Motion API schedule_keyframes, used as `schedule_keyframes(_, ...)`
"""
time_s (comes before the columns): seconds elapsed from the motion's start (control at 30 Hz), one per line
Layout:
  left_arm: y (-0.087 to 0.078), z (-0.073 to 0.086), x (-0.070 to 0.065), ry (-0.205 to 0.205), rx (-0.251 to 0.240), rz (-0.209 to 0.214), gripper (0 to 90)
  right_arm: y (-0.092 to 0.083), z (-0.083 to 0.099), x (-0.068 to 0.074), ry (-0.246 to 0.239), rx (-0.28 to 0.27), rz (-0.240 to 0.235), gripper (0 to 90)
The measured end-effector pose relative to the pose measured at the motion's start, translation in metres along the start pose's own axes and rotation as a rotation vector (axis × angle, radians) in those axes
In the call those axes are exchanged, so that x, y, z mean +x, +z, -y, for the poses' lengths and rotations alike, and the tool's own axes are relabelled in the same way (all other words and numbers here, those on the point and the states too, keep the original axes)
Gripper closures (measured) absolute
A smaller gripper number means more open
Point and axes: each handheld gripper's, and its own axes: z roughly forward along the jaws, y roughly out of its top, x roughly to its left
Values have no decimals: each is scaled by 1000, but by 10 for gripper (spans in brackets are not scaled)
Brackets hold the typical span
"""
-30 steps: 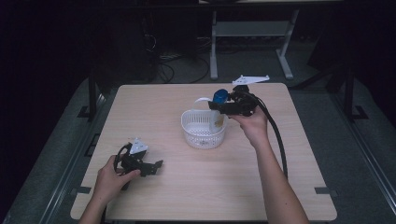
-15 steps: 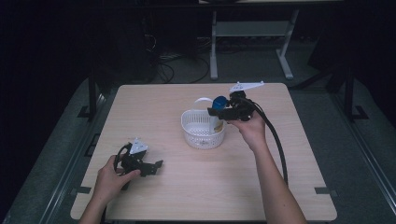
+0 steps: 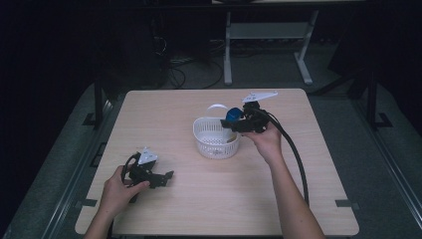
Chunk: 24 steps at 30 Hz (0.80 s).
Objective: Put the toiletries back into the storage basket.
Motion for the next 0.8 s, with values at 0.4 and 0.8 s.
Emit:
schedule_keyframes(0.4, 0, 0, 0, 0, 0, 0, 130, 5, 8, -2, 5, 28, 4, 367)
schedule_keyframes(0.8, 0, 0, 0, 0, 0, 0, 130, 4, 9, -2, 4, 31, -3, 361)
